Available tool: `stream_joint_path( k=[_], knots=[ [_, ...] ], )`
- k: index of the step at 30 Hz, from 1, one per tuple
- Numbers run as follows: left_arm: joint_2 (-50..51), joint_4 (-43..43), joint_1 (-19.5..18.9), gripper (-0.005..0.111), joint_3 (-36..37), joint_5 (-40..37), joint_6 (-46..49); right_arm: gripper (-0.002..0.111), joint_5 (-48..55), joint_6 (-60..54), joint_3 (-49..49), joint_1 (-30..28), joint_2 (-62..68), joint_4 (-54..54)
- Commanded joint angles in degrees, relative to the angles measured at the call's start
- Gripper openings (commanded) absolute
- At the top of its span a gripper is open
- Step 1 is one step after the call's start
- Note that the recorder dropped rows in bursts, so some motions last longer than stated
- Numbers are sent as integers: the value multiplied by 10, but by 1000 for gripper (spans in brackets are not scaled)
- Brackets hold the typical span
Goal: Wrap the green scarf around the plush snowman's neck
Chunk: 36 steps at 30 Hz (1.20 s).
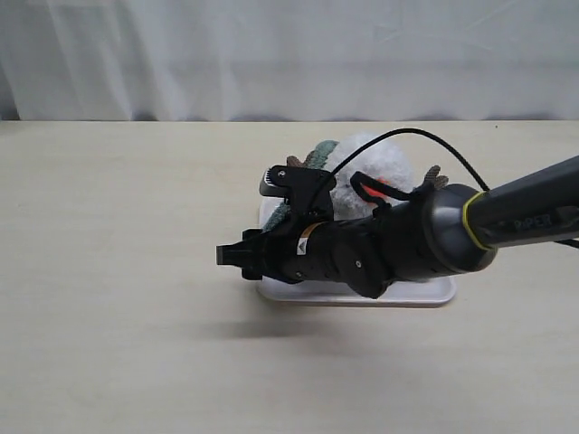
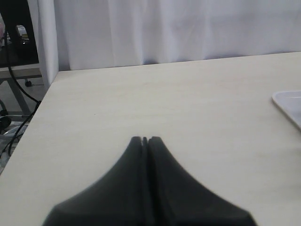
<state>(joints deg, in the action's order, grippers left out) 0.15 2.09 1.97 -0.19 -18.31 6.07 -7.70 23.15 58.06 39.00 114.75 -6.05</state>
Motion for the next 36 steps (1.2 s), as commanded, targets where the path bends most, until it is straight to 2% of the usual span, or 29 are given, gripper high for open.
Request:
stream_joint_path(
  k=[1,4,10,14,18,21,25,28,31,36],
  knots=[
    [-2,1,-2,0,2,6,-4,46,-23,1,-1,-5,22,-7],
    [-2,1,-2,0,2,6,-4,34,-27,1,-1,-5,24,-7],
    [-2,1,-2,0,2,6,-4,4,-26,-15,-1,-5,24,-7],
    [-2,1,-2,0,2,6,-4,4,18,-21,-1,11,15,25],
    [-2,1,-2,0,2,6,-4,4,84,-33,-1,37,-19,162],
    [-2,1,-2,0,2,6,-4,13,133,-33,-1,66,-60,301],
    [-2,1,-2,0,2,6,-4,42,227,-34,16,112,-112,487],
    [-2,1,-2,0,2,6,-4,60,345,-34,37,140,-115,673],
    [-2,1,-2,0,2,6,-4,66,398,-34,39,151,-102,829],
    [-2,1,-2,0,2,6,-4,66,402,-49,39,151,-56,942]
  ],
)
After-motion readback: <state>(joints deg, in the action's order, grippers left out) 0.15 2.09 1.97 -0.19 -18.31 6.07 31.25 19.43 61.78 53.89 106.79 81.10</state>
